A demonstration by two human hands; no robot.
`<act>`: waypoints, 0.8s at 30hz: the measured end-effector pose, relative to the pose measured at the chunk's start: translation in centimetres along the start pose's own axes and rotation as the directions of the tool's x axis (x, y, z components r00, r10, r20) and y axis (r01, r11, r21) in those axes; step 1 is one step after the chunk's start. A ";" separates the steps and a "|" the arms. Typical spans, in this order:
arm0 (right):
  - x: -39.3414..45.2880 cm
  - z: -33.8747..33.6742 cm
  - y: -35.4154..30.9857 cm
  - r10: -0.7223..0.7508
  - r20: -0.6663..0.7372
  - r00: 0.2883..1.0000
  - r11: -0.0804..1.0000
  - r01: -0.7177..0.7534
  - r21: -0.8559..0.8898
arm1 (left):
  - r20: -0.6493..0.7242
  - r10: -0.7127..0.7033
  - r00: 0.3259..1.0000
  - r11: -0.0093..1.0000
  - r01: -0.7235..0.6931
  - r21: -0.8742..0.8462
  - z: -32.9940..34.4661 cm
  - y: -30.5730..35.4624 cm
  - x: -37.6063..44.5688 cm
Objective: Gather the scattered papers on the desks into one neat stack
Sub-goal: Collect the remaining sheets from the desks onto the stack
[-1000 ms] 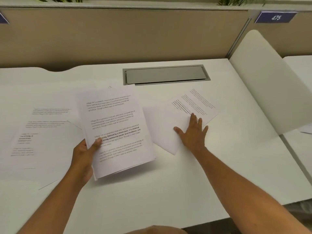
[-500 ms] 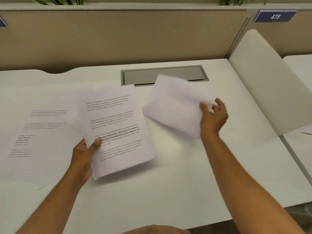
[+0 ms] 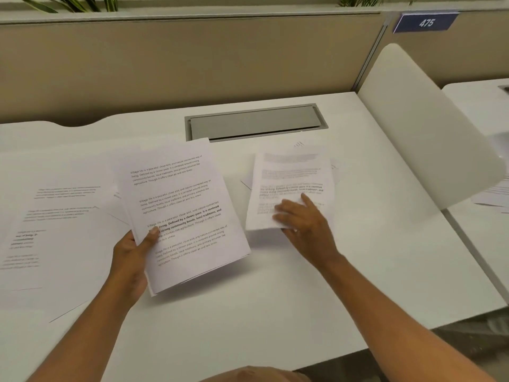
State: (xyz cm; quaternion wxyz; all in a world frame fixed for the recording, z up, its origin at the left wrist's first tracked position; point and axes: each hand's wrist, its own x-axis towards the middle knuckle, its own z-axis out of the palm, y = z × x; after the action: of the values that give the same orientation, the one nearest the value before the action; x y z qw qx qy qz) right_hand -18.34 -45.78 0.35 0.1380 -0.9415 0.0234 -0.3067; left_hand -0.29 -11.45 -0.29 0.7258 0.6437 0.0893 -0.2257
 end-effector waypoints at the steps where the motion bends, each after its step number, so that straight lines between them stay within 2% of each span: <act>1: -1.0 0.6 0.0 0.002 0.044 0.999 1.000 -0.003 0.014 | 0.000 -0.003 1.000 1.000 0.003 0.004 -0.1 -0.1 0.0; 5: -4.0 1.7 0.3 -0.006 0.242 0.970 0.998 -0.010 0.065 | 0.007 -0.013 1.000 1.000 0.013 0.020 -0.3 -0.2 0.0; 7: -5.0 1.7 0.7 0.081 0.332 0.940 0.988 -0.120 0.098 | 0.015 -0.013 1.000 1.000 0.012 0.025 -0.2 -0.3 0.0; 9: -5.4 1.5 0.7 0.213 0.416 0.884 0.944 -0.296 0.145 | 0.013 -0.014 1.000 1.000 0.013 0.021 -0.1 -0.4 0.1; 11: -4.7 1.1 0.5 0.384 0.361 0.850 0.859 -0.472 0.198 | 0.019 -0.015 1.000 1.000 0.014 0.020 0.0 -0.5 0.3; 12: -4.0 0.9 0.5 0.495 0.256 0.830 0.811 -0.547 0.206 | 0.025 -0.014 1.000 1.000 0.013 0.021 0.1 -0.5 0.3; 13: -3.1 0.7 0.7 0.603 0.130 0.787 0.769 -0.617 0.167 | 0.034 -0.012 0.999 1.000 0.012 0.022 0.2 -0.5 0.3; 14: -2.0 0.5 1.1 0.704 0.046 0.709 0.704 -0.705 0.084 | 0.042 -0.011 0.999 1.000 0.010 0.021 0.3 -0.5 0.3; 15: -0.9 0.2 1.5 0.805 0.045 0.592 0.593 -0.805 -0.016 | 0.050 -0.008 0.999 1.000 0.007 0.019 0.4 -0.6 0.3; 17: 1.1 -0.4 2.2 0.941 0.169 0.295 0.325 -0.925 -0.197 | 0.061 -0.007 0.998 1.000 0.006 0.021 0.7 -0.7 0.3; 18: 2.0 -0.6 2.5 0.960 0.211 0.186 0.238 -0.937 -0.255 | 0.065 -0.010 0.998 1.000 0.009 0.023 0.7 -0.8 0.4; 19: 2.6 -0.9 2.8 0.964 0.235 0.122 0.186 -0.943 -0.275 | 0.067 -0.014 0.998 1.000 0.013 0.024 0.8 -0.8 0.4; 22: 3.3 -1.5 4.0 0.961 0.269 0.062 0.111 -0.979 -0.172 | 0.077 -0.017 0.997 0.999 0.015 0.030 1.1 -0.9 0.5; 24: 2.9 -1.8 4.9 0.951 0.300 0.082 0.114 -0.989 -0.093 | 0.087 -0.013 0.996 1.000 0.011 0.030 1.0 -0.9 0.7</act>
State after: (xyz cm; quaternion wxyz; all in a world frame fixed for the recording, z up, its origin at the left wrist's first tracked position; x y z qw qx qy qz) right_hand -16.83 -51.25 2.02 0.3704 -0.7089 0.6002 0.0009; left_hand -0.26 -12.67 -1.21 0.7182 0.6432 0.0579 -0.2593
